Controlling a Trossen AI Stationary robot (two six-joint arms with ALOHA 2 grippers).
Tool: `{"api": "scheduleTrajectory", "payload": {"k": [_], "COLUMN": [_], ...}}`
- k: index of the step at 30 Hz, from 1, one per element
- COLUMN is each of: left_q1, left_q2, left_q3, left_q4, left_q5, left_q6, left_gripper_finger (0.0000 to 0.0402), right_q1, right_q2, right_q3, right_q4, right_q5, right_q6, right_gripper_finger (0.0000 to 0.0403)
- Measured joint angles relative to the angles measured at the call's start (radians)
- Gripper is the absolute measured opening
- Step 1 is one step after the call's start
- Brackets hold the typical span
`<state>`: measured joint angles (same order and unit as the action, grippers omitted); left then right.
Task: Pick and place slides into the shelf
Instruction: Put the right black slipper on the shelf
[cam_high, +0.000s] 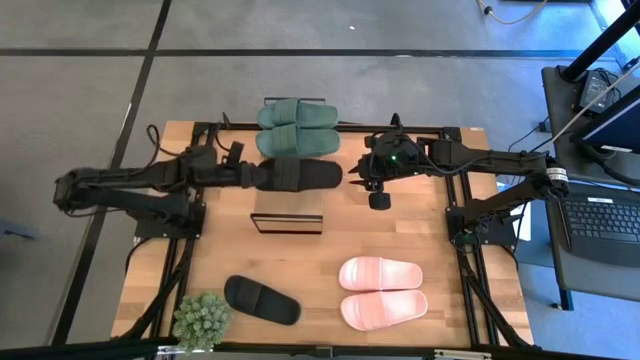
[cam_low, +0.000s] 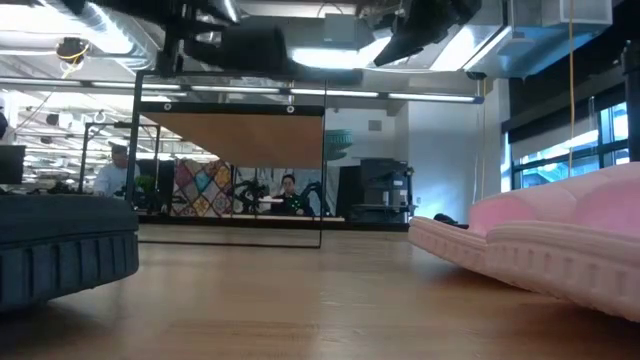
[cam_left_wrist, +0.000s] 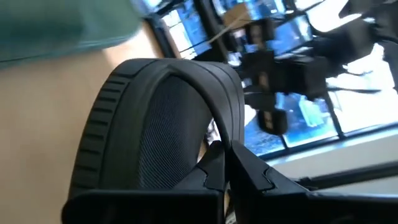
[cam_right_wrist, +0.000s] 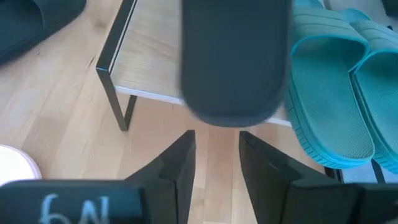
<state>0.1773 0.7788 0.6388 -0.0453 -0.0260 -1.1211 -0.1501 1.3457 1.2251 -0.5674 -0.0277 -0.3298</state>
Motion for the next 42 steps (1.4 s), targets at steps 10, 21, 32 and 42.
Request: {"api": "scheduleTrajectory", "payload": {"k": [10,21,32,42], "left_q1": [0.181,0.314,0.357,0.358], "left_q2": [0.039,0.162,0.179,0.178], "left_q3": [-0.001,-0.001,-0.001,-0.001], "left_q4": [-0.029,-0.027,-0.027,-0.031], "left_q5": [0.188,0.314,0.34,0.374], "left_q6": [-0.003,0.032,0.063,0.061], "left_gripper_finger": [0.0,0.0,0.0035,0.0044], "right_q1": [0.0,0.0,0.0,0.0], "right_q2": [0.0,0.0,0.0,0.0], "right_q3": [0.0,0.0,0.0,0.0], "right_q4": [0.0,-0.013,-0.06,-0.06], "right_q5": [0.0,0.0,0.0,0.0], "right_q6": [-0.019,-0.017,-0.013,-0.012], "right_gripper_finger": [0.0125,0.0125,0.0125,0.0125]}}
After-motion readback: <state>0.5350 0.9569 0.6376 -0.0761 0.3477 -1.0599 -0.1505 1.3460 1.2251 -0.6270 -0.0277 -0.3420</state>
